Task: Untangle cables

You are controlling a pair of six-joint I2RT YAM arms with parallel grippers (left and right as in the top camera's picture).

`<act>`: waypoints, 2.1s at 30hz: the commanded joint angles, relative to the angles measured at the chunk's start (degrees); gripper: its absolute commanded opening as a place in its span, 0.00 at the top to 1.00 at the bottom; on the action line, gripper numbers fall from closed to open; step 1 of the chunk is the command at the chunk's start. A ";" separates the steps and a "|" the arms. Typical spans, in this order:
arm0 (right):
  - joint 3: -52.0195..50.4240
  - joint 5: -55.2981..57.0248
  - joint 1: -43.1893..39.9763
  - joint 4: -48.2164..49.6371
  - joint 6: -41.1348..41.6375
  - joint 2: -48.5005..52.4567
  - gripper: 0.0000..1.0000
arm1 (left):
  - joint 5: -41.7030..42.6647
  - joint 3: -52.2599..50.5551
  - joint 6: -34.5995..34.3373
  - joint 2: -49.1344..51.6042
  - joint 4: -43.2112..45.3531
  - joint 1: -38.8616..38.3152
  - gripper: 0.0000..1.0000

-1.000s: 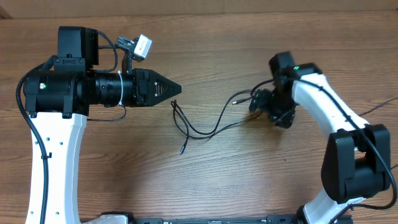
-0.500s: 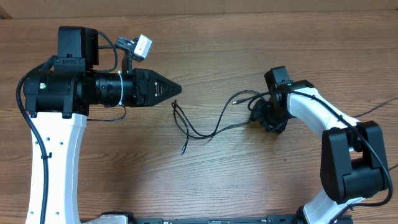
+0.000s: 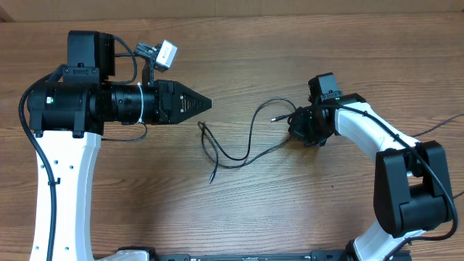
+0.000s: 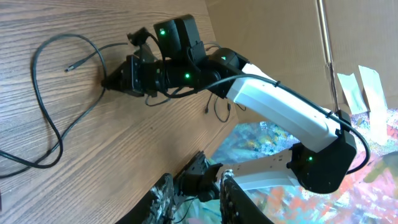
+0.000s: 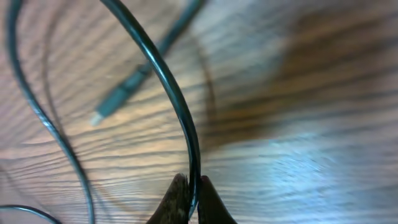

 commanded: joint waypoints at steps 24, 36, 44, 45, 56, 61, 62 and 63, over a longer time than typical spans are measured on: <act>17.81 -35.56 -9.97 31.26 -11.02 -5.75 0.96 | -5.99 0.85 1.09 0.07 0.70 -0.02 0.71; 19.78 -7.43 -3.10 -1.20 -24.76 -6.64 0.06 | -6.84 0.85 0.87 0.07 1.07 -0.07 0.71; 19.58 -2.95 7.96 -4.94 -19.32 -6.56 0.00 | -6.84 0.85 0.85 0.07 -0.26 -0.09 0.72; 19.58 -1.68 8.90 -5.11 -17.90 -6.45 0.00 | -6.86 0.85 0.92 0.07 -0.74 -0.09 0.72; 19.54 0.24 12.81 -9.62 -13.27 1.07 0.00 | -7.06 0.85 1.60 0.07 -2.08 -0.07 0.71; 19.54 0.13 12.81 -9.66 -16.57 4.59 0.05 | -7.06 0.85 1.92 0.07 -2.05 -0.07 0.71; 19.54 0.11 12.81 -9.88 -18.23 5.33 0.08 | -7.04 0.85 2.25 0.07 -2.08 -0.07 0.71; 19.54 0.13 12.81 -10.32 -20.68 6.23 0.10 | -7.04 0.85 2.43 0.07 -2.10 -0.07 0.71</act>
